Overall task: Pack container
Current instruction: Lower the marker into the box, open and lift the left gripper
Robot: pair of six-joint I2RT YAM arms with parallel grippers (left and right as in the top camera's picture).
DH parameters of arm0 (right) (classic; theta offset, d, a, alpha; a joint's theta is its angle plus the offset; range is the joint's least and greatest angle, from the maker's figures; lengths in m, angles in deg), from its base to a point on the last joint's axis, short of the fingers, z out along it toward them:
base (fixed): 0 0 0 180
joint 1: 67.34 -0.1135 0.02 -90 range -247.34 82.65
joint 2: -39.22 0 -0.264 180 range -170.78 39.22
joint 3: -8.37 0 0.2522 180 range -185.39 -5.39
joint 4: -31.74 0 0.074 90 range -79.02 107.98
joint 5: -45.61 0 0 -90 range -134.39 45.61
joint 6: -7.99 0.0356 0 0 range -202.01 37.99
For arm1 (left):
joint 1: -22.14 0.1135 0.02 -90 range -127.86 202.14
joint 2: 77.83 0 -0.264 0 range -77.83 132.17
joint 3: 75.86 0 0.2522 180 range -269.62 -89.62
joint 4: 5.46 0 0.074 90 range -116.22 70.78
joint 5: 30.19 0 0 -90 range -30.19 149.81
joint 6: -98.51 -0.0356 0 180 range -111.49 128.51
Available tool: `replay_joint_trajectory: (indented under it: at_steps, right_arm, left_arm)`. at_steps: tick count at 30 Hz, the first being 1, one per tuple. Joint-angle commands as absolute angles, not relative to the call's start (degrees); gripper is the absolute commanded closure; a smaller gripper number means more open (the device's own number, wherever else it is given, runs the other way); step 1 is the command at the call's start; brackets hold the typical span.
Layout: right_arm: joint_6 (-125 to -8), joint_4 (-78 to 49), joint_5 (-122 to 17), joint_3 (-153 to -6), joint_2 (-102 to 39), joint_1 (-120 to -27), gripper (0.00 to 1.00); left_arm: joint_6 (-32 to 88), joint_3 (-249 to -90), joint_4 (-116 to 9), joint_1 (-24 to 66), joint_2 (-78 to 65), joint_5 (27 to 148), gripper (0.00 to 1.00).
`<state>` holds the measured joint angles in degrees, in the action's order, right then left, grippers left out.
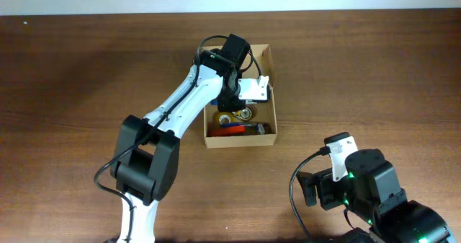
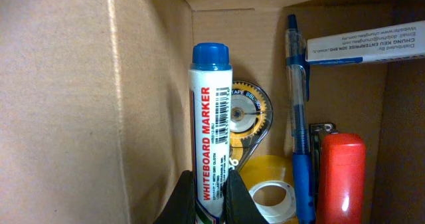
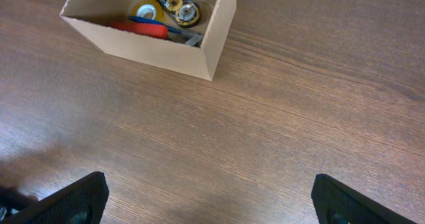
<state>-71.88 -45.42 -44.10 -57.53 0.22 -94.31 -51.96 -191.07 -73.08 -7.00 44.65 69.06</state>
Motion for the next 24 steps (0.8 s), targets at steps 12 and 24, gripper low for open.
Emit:
replay_joint_trajectory:
  at_steps: [12,24]
  right_arm:
    - [-72.2,-45.3,-44.4,-57.4,0.2,-94.7,0.01]
    - [-72.2,-45.3,-44.4,-57.4,0.2,-94.7,0.01]
  left_arm:
    - [-51.3,-190.9,-71.9,-6.9,45.3,70.4,0.32]
    - [-46.0,-190.9,-72.0,-7.0,45.3,70.3,0.32]
